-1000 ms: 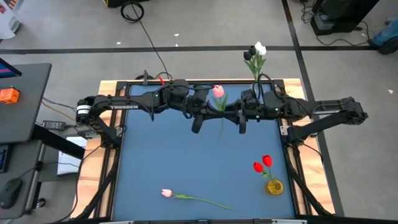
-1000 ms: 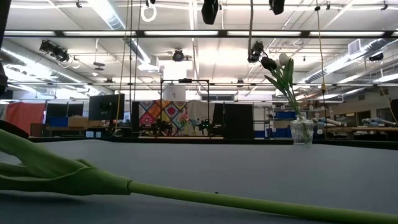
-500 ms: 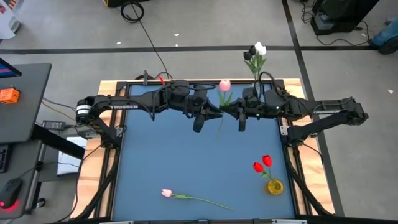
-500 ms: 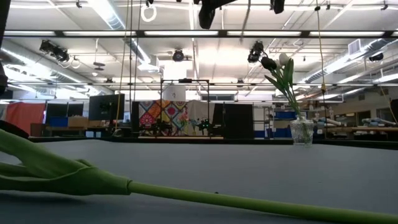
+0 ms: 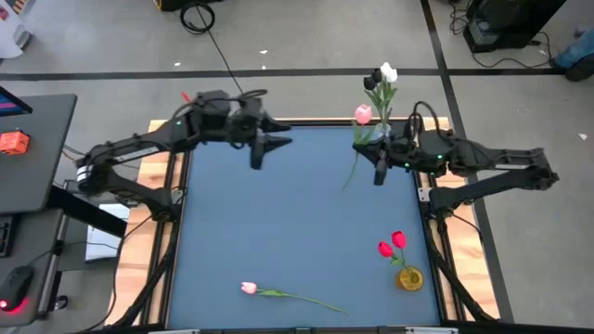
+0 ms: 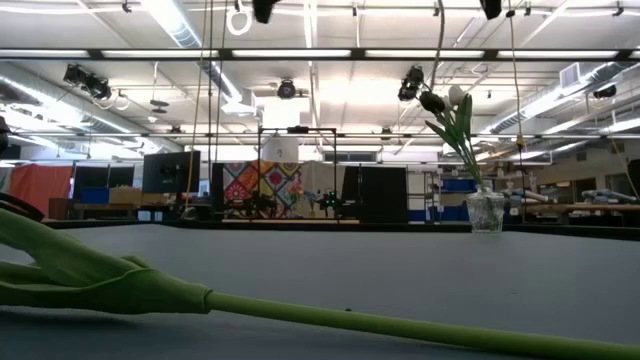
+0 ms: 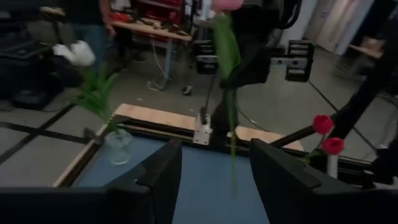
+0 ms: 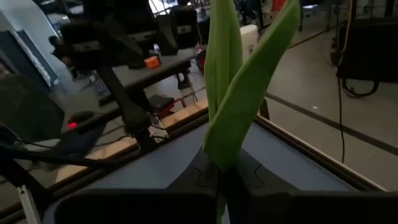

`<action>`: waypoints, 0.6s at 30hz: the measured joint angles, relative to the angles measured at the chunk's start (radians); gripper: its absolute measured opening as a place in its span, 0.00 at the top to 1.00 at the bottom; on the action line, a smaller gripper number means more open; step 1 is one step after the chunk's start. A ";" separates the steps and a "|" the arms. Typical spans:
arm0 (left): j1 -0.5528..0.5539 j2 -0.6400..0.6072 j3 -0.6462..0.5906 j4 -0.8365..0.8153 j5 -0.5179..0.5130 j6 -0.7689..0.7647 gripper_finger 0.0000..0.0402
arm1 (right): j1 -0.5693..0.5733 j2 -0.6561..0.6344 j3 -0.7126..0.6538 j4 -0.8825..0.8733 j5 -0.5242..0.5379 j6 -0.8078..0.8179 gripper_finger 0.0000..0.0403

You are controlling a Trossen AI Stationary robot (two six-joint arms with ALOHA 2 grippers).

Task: Sort flowers into vase by color
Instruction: Put the left pink tulip into the yellow vase

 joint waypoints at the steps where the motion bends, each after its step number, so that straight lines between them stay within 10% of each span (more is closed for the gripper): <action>1: 0.008 -0.032 -0.031 0.004 -0.007 0.000 0.52 | 0.000 -0.009 0.000 0.000 -0.002 0.000 0.97; 9: -0.049 -0.155 -0.273 0.239 -0.017 -0.056 0.52 | 0.041 -0.042 0.000 0.064 -0.300 -0.248 0.97; 18: -0.133 -0.154 -0.295 0.258 -0.015 -0.032 0.52 | 0.062 -0.059 0.006 0.008 -0.323 -0.265 0.97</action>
